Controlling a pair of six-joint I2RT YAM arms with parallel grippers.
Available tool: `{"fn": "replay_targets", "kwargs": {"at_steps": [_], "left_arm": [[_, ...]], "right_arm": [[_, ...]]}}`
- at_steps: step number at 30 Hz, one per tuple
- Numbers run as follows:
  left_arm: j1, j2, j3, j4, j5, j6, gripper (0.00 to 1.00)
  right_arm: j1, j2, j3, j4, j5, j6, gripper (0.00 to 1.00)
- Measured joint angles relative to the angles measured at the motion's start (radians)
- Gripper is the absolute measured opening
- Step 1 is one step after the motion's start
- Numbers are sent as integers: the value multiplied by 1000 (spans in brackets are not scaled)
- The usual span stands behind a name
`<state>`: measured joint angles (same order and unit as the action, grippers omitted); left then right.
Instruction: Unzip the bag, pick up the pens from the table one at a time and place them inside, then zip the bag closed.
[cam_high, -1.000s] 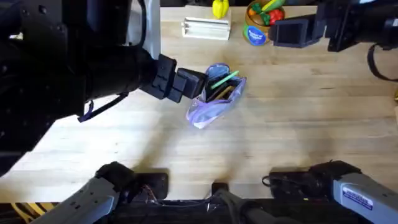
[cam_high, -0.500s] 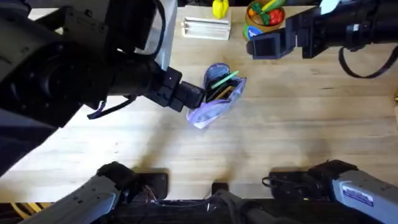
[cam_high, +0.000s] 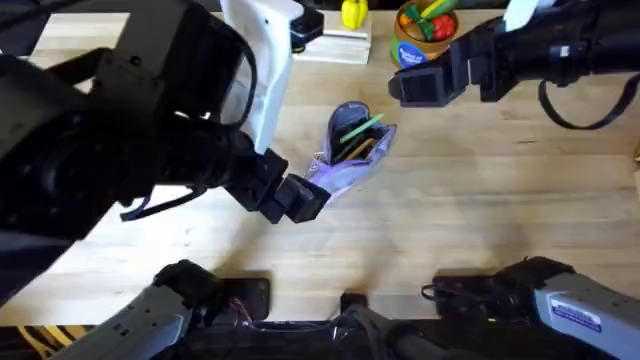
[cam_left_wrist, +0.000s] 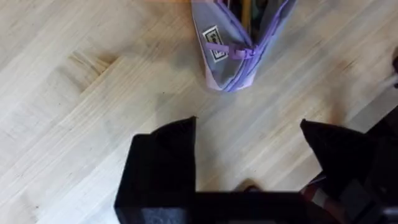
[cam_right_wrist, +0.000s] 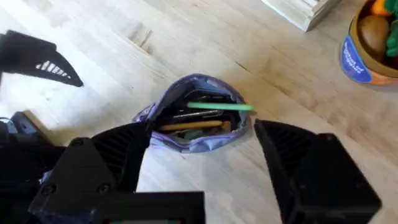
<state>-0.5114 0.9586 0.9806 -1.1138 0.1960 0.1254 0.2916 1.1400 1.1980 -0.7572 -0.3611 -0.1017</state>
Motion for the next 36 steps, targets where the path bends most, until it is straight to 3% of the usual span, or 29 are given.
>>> {"fn": "replay_targets", "kwargs": {"at_steps": [2,3,4,8,13,19,22,31,36], "left_arm": [[0,-50,-2,3,7,3,993],[0,-185,-61,21,31,3,994],[0,-211,-76,14,36,3,994],[0,-266,-91,-9,45,3,993],[0,-320,-92,-54,47,2,993],[0,-332,-92,-53,48,-16,993],[0,-331,-92,-53,57,-28,993],[0,-332,-92,-53,82,-36,993],[0,-332,-92,-53,96,-36,993]], "right_arm": [[0,0,0,-6,0,0,997],[1,0,0,-7,-39,0,997],[4,0,0,-7,-53,0,997],[47,18,0,-6,-110,0,997],[163,84,0,15,-147,0,997],[291,184,0,53,-164,0,997],[313,234,3,51,-164,0,997],[389,463,190,-57,-164,-63,996],[398,552,201,-104,-163,-131,996]]}}
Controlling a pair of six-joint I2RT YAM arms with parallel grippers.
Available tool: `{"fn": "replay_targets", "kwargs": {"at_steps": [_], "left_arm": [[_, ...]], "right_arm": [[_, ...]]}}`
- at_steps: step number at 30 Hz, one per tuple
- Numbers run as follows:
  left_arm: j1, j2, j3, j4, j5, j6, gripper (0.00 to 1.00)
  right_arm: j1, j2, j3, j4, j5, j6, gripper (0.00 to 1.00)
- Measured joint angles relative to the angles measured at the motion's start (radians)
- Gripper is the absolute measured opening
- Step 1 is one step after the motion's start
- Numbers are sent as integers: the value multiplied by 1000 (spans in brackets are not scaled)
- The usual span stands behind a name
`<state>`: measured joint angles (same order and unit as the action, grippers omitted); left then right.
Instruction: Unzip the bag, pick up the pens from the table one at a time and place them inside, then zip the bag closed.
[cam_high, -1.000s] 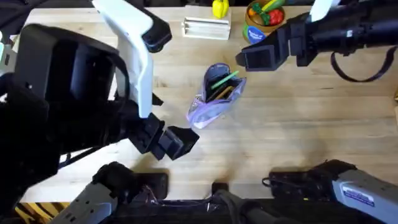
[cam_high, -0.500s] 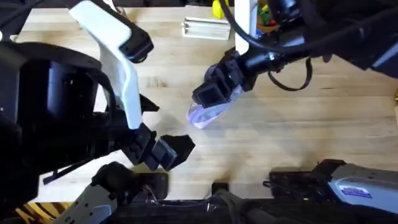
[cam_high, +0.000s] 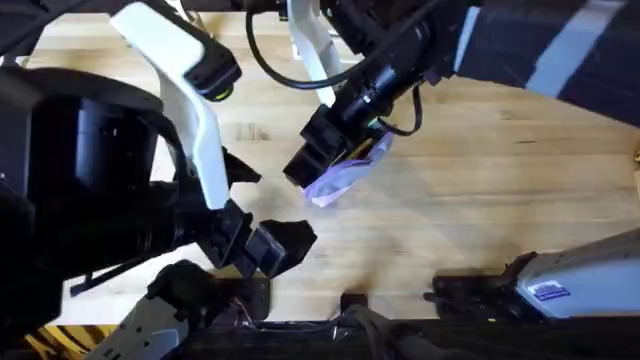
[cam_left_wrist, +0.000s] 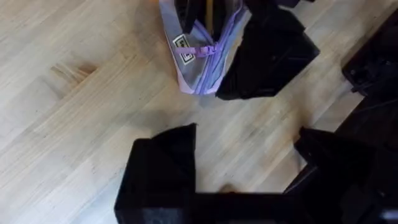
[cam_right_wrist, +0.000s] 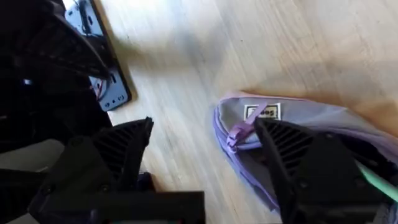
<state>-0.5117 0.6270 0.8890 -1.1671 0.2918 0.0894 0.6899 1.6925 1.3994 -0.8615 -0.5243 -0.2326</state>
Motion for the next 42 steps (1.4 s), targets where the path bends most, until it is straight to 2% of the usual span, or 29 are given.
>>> {"fn": "replay_targets", "kwargs": {"at_steps": [6,7,13,23,32,34,35,42], "left_arm": [[0,0,0,0,1,0,993],[0,0,0,0,1,0,993],[0,0,0,0,1,0,993],[0,0,0,0,1,0,993],[0,0,0,0,1,0,993],[0,0,0,0,1,0,993],[0,0,0,0,1,0,993],[0,0,0,0,1,0,993]], "right_arm": [[0,54,0,-66,41,-77,996],[1,61,1,-131,77,-136,996],[2,77,3,-130,118,-172,997],[2,104,3,-96,129,-162,997],[2,148,8,-81,89,-72,995],[1,151,9,-81,87,-61,919],[-2,151,10,-82,87,-41,584],[-2,155,10,-81,79,-13,336]]}}
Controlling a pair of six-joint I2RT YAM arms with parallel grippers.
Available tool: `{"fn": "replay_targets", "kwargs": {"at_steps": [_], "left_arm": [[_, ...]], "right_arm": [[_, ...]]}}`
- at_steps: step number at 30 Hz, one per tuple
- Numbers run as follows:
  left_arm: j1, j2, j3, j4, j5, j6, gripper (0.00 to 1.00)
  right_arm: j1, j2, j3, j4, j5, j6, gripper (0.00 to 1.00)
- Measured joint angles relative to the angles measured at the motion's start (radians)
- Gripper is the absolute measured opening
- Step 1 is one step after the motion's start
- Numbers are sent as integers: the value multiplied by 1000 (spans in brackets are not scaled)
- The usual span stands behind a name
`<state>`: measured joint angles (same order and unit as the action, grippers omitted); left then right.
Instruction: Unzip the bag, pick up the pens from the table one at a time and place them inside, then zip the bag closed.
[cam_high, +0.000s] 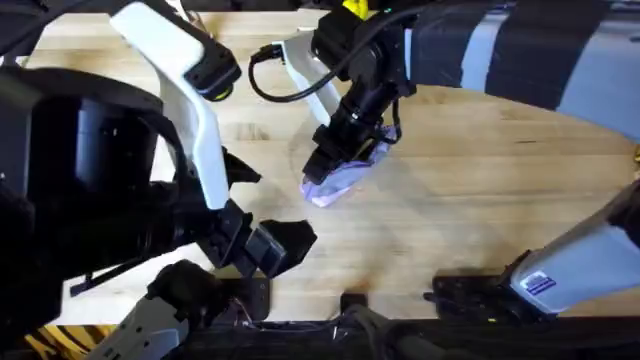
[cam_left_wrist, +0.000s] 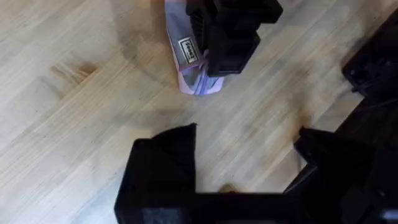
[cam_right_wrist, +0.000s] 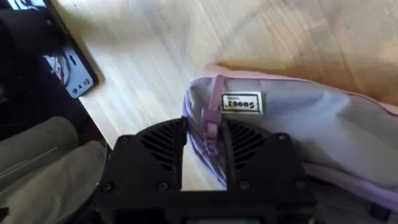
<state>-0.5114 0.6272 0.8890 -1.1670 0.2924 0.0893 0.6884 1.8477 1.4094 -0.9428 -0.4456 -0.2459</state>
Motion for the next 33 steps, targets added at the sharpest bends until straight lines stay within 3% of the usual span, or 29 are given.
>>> {"fn": "replay_targets", "kwargs": {"at_steps": [22,33], "left_arm": [[0,0,0,0,0,0,993],[0,0,0,0,0,0,993]], "right_arm": [[0,0,0,-3,-16,24,170],[2,6,47,-51,-15,31,168]]}}
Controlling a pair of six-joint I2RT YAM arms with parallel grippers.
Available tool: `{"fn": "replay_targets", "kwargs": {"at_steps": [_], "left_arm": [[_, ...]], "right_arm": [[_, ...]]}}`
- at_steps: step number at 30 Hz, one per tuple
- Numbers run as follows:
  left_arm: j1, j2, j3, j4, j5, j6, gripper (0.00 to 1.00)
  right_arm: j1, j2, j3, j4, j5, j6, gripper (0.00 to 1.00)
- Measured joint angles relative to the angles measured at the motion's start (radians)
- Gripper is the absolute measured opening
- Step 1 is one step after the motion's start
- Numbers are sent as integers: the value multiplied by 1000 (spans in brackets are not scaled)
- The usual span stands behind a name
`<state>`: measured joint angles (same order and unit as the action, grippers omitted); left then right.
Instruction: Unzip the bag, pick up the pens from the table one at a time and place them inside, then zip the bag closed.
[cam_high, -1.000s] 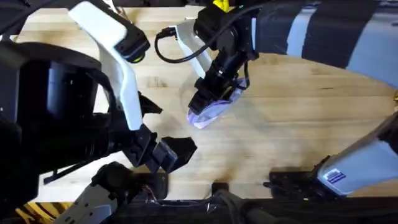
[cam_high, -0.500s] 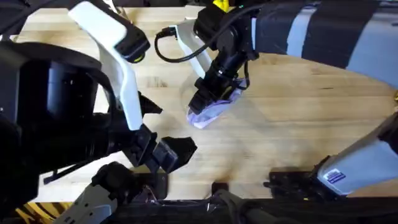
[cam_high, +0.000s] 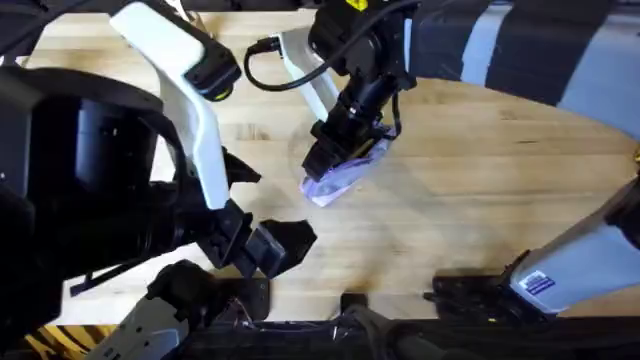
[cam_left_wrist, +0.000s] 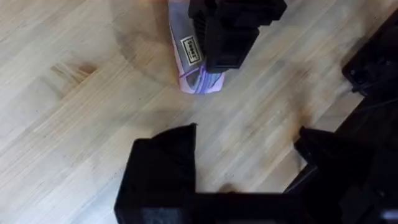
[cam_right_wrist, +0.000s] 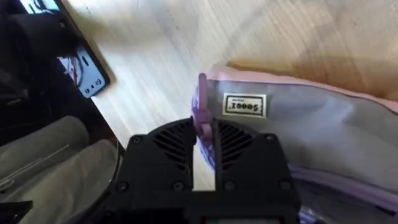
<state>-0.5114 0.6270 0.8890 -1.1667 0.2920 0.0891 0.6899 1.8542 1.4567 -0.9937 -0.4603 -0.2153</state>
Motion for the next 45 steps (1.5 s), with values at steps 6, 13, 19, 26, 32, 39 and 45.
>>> {"fn": "replay_targets", "kwargs": {"at_steps": [6,13,19,26,32,39,45], "left_arm": [[0,0,0,0,0,0,993],[0,0,0,0,-1,0,993],[0,0,0,0,-4,0,993],[0,0,0,2,-5,0,993],[0,0,0,3,-9,0,993],[0,0,-5,7,-94,1,993],[0,0,-69,92,-192,3,993]], "right_arm": [[0,0,10,-2,-1,3,171],[0,0,14,-3,-1,3,174],[0,0,15,-2,-1,3,147],[-1,0,23,-3,0,12,35],[-22,0,75,-8,-1,26,35],[-73,0,138,-2,-1,29,35],[-83,0,139,2,-1,29,34]]}}
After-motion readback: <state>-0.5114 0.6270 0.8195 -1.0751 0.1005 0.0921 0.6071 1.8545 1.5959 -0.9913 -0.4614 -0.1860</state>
